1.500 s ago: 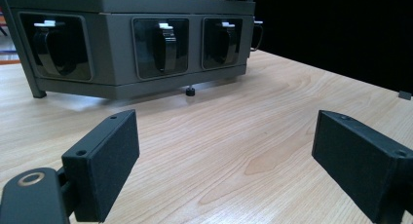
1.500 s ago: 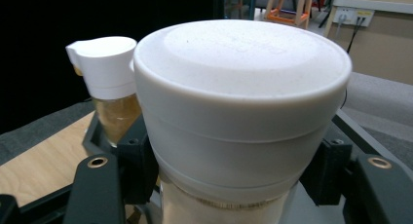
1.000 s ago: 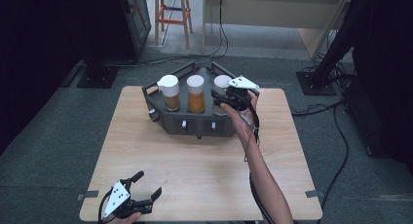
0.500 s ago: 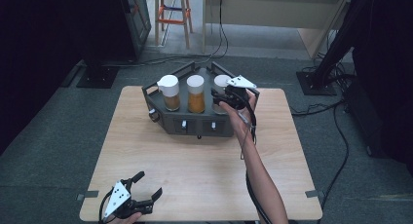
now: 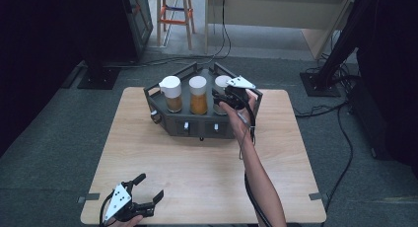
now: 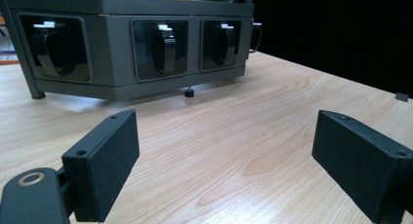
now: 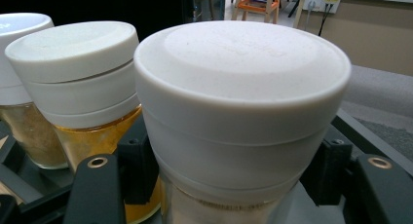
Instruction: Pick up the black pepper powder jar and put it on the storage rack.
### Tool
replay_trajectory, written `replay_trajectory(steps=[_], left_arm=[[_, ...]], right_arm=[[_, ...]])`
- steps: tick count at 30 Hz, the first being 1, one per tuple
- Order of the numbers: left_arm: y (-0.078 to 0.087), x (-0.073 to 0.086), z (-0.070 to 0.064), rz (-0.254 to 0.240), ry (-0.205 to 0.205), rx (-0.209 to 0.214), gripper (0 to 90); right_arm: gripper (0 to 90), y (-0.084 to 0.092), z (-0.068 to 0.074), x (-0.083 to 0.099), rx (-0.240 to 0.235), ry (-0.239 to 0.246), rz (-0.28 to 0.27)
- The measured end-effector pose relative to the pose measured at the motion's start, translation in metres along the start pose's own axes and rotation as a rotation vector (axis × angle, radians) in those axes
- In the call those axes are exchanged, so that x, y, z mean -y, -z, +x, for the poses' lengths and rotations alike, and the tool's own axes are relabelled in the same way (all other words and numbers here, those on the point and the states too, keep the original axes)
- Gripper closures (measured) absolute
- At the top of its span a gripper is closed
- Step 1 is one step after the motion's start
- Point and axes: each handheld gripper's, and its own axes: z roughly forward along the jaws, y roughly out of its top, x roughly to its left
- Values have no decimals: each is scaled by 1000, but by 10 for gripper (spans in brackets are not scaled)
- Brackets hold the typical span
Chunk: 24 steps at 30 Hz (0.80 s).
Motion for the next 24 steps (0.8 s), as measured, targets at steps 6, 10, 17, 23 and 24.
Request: replay_trajectory(steps=[6,10,17,23,24], left_arm=[[0,0,0,-3,1,2,99],[0,0,0,0,1,2,99],[0,0,0,2,-1,2,99],[0,0,-1,1,-3,5,99],[0,0,-1,1,-2,5,99]], right_arm=[[351,-5,2,1,11,5,2],[351,-7,3,4,12,7,7],[351,-10,4,9,13,4,2],[349,-10,4,12,14,4,-7],[348,-10,4,12,14,3,-6]])
